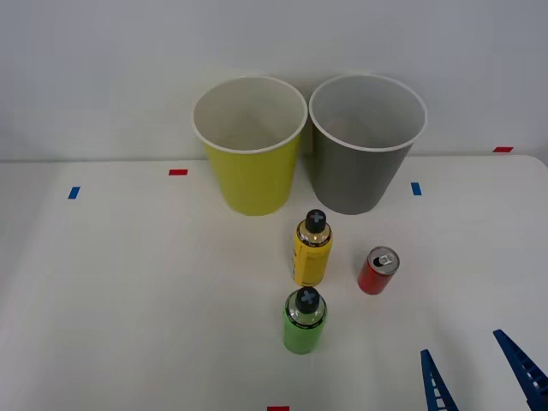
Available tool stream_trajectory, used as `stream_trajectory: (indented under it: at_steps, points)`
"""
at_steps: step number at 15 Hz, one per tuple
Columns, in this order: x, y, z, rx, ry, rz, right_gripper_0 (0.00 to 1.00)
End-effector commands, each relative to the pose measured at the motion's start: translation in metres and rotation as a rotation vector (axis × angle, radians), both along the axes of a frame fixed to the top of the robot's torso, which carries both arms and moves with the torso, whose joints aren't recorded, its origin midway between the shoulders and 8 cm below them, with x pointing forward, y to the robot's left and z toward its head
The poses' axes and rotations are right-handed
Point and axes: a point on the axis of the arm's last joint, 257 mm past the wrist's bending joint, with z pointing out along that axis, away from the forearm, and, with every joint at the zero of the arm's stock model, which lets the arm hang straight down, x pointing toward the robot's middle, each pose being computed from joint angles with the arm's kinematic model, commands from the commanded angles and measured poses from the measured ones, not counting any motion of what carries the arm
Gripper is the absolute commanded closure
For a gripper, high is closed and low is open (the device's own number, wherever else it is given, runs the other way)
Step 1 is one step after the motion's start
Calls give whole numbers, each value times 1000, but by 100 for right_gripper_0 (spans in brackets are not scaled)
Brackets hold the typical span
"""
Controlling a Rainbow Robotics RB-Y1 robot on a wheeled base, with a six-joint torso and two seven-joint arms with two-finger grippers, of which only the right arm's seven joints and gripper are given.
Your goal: Put cans in the gray bin, plastic bottles in the light green bin
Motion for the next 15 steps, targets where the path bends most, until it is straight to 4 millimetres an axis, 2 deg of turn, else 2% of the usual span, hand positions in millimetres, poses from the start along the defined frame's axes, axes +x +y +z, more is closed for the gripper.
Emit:
stream_trajectory:
  at_steps: [1,15]
  points:
    - [0,0,0,0,0,0,0]
    - [0,0,0,0,0,0,0]
